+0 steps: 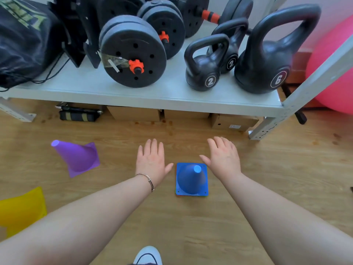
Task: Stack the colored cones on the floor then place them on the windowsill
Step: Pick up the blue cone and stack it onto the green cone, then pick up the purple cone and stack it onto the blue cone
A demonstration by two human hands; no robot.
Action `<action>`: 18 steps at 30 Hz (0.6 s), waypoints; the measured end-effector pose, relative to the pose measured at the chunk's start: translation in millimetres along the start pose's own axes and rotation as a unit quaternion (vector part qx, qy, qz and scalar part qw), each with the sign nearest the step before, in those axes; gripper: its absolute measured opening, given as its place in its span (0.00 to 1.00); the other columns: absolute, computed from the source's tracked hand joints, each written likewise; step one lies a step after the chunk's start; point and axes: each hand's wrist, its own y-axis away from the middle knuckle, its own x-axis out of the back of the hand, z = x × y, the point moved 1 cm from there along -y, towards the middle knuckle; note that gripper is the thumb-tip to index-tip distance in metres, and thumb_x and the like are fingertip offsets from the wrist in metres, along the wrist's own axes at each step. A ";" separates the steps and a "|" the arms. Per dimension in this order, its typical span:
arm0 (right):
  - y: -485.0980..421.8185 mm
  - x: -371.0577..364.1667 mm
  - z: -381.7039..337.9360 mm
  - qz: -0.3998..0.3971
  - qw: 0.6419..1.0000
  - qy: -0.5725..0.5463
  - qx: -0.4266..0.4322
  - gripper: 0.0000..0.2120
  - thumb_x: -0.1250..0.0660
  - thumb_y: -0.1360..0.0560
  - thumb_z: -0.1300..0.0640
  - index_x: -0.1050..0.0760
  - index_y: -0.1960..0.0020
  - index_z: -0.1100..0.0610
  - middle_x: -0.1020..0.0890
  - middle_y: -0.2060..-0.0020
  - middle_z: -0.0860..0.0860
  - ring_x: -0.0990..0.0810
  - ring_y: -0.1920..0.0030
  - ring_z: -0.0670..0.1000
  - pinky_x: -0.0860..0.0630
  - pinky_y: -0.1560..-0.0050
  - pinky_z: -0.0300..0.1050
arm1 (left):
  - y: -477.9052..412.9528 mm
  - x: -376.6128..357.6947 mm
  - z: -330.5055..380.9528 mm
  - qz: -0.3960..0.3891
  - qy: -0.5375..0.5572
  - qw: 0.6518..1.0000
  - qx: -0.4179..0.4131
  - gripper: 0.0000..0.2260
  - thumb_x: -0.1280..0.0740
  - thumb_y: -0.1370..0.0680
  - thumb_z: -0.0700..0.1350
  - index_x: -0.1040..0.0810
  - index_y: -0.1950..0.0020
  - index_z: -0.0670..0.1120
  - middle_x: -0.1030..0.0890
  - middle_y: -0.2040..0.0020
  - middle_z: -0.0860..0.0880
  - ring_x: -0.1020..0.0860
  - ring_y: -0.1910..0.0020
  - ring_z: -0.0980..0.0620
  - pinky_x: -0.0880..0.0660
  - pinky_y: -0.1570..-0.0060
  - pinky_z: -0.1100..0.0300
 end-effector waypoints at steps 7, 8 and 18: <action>-3.5 71.7 -73.4 0.025 0.996 -0.042 0.075 0.27 0.22 0.28 0.43 0.20 0.39 0.60 0.16 0.43 0.58 0.18 0.39 0.63 0.21 0.37 0.58 | 31.5 88.5 -59.7 0.033 0.005 0.990 0.137 0.37 0.41 0.27 0.66 0.38 0.28 0.41 0.31 0.29 0.43 0.36 0.28 0.42 0.36 0.31 0.46; -1.1 82.6 -82.6 0.027 0.995 -0.053 0.084 0.26 0.22 0.27 0.43 0.20 0.39 0.60 0.16 0.43 0.58 0.18 0.40 0.63 0.21 0.37 0.58 | 39.4 100.0 -67.9 0.038 -0.001 0.988 0.148 0.37 0.41 0.26 0.66 0.38 0.28 0.41 0.31 0.29 0.43 0.35 0.28 0.42 0.35 0.31 0.46; 17.8 138.7 -153.7 -0.010 0.985 -0.042 0.168 0.23 0.34 0.18 0.47 0.31 0.27 0.56 0.23 0.33 0.55 0.25 0.32 0.59 0.28 0.29 0.53 | 80.4 158.1 -122.0 0.054 0.042 0.978 0.199 0.33 0.38 0.24 0.59 0.41 0.26 0.42 0.34 0.28 0.43 0.33 0.30 0.43 0.30 0.35 0.49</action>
